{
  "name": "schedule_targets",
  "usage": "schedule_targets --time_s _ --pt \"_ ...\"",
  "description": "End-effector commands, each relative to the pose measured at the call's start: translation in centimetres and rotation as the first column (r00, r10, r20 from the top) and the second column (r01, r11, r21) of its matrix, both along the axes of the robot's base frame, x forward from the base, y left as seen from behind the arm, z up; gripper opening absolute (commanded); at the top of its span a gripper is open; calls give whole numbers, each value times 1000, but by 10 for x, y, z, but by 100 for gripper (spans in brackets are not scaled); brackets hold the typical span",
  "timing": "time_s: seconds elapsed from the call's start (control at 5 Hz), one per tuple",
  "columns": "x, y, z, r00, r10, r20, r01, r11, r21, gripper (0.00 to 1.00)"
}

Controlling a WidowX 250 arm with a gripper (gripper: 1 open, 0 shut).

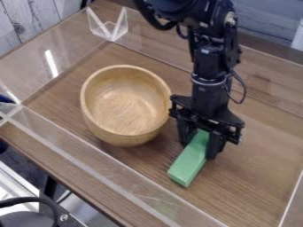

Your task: Remove the green block from inside the brown bowl and put it on the table

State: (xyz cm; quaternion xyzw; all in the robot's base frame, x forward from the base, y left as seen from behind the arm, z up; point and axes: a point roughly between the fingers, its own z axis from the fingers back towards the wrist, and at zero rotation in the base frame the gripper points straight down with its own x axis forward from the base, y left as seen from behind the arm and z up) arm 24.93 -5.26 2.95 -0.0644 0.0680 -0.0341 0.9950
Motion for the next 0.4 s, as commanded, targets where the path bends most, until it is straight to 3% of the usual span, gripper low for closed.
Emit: schedule_targets --time_s 0.0,0.2 --pt "10 0 9 999 -4 39 4 1000 -12 0" --pt "10 0 9 999 -4 37 4 1000 -14 0"
